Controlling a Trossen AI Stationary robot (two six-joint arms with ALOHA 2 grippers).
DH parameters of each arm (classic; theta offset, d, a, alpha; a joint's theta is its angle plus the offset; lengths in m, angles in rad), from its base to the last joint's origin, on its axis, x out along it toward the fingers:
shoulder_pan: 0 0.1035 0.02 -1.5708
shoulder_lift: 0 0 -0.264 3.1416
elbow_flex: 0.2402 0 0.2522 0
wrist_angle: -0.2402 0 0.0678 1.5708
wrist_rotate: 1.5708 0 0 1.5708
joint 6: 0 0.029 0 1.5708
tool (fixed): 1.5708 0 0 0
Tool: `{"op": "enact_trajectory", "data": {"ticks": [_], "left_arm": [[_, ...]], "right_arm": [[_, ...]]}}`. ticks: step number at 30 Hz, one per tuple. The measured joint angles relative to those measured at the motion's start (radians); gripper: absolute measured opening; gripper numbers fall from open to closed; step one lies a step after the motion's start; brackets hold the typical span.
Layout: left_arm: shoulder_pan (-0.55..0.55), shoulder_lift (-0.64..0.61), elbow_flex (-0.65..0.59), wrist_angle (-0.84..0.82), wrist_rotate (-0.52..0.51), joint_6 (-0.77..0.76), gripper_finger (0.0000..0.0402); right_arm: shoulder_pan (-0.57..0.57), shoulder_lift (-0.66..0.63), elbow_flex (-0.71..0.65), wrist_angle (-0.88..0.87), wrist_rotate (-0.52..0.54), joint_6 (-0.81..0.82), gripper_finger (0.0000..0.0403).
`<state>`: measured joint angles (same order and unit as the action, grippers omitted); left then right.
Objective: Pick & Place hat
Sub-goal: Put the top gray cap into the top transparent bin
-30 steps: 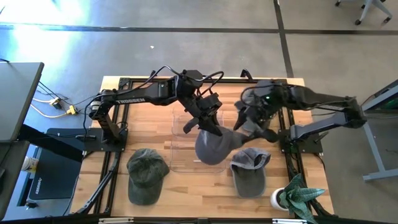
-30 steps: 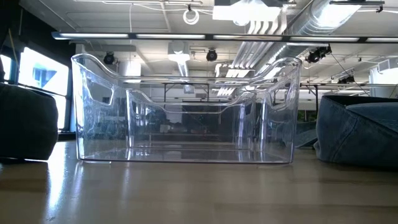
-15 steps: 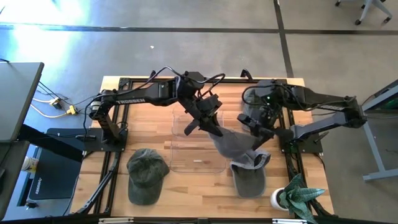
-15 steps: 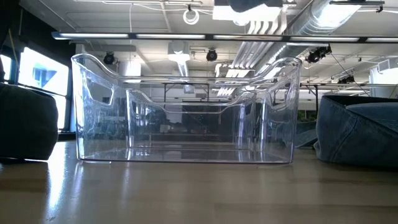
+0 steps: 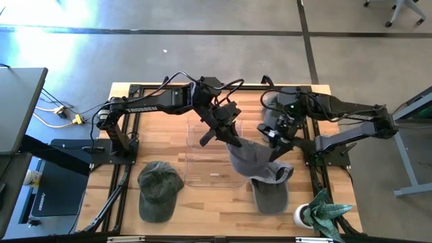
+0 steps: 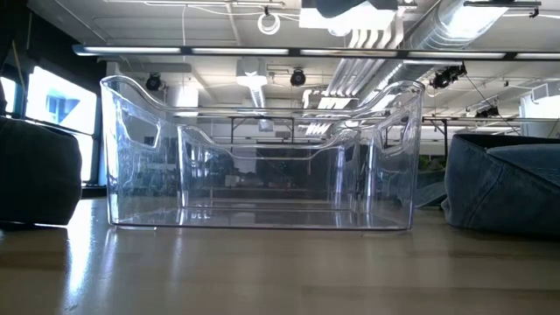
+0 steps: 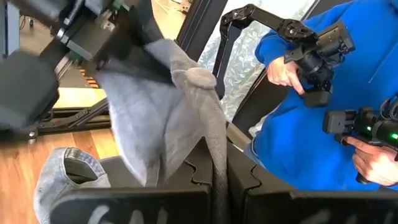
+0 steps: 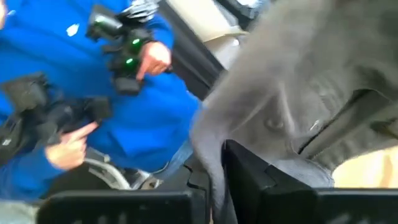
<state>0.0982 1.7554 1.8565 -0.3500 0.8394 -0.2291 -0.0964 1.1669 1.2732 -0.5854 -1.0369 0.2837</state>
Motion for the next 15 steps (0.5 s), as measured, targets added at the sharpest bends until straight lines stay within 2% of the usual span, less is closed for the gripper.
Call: {"op": "enact_trajectory", "data": {"ticks": [3,10,12,15], "left_arm": [[0.000,0.000,0.000,0.001,0.000,0.000,0.0000],[0.000,0.000,-0.001,0.002,-0.017,0.000,0.0000],[0.000,0.000,-0.001,0.002,-0.018,0.000,0.0000],[-0.001,0.000,-0.001,0.002,-0.019,0.000,0.0000]], "right_arm": [[-0.015,0.001,0.000,0.008,0.014,0.018,0.0078],[-0.034,0.006,-0.023,0.030,0.081,0.016,0.0204],[-0.034,0.006,-0.060,0.088,0.051,0.014,0.0220],[-0.039,0.005,-0.117,0.230,-0.051,0.080,0.0214]]}}
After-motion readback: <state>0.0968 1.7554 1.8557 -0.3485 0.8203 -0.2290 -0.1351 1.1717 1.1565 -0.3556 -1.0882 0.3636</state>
